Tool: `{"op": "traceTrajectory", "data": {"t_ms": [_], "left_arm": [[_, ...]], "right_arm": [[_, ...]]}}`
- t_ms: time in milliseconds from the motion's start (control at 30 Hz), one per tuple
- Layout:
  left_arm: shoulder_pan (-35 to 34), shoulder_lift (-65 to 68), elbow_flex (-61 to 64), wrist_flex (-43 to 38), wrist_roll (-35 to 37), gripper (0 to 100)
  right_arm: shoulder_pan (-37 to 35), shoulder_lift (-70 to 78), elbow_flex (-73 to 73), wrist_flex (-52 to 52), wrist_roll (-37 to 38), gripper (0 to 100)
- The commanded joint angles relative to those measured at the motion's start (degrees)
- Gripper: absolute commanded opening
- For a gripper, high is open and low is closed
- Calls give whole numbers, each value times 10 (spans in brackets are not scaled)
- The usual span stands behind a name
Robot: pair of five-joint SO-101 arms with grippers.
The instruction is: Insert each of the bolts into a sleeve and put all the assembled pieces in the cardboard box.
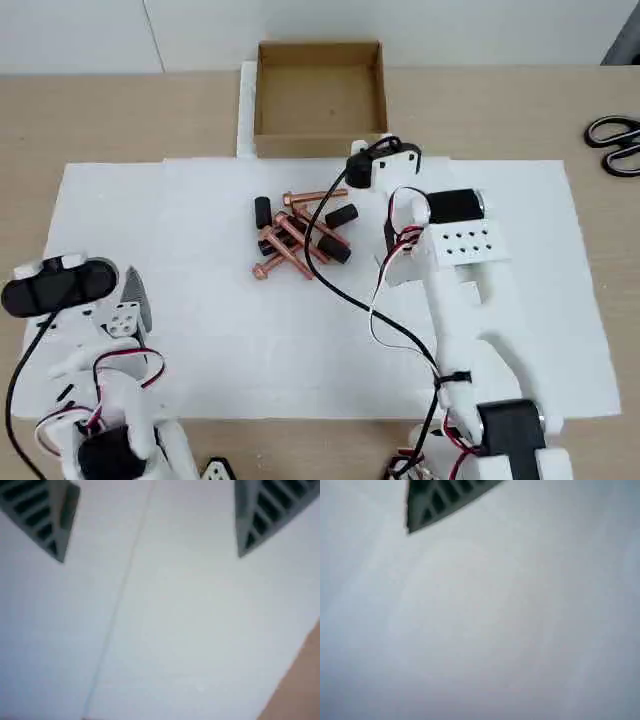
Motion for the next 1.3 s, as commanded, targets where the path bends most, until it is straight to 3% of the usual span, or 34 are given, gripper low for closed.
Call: {"op": "traceTrajectory", "data": {"t_ms": [0,200,400,533,867,1067,1267], "left_arm": [[10,61,-86,14,-18,207],[64,303,-269,47,-11,207],[86,571,-444,88,105,207],[84,687,-495,88,164,207],[103,687,-480,69,194,207],[122,669,-442,68,194,207],[122,665,-438,68,194,207]], "right_arm": [[-2,7,-26,2,-3,134],[-2,10,-26,2,-3,134],[-2,14,-27,-54,-3,134],[-5,20,-47,-87,-2,133],[-7,237,-222,-81,-2,133],[-60,327,-345,3,40,133],[-114,349,-375,15,38,133]]}}
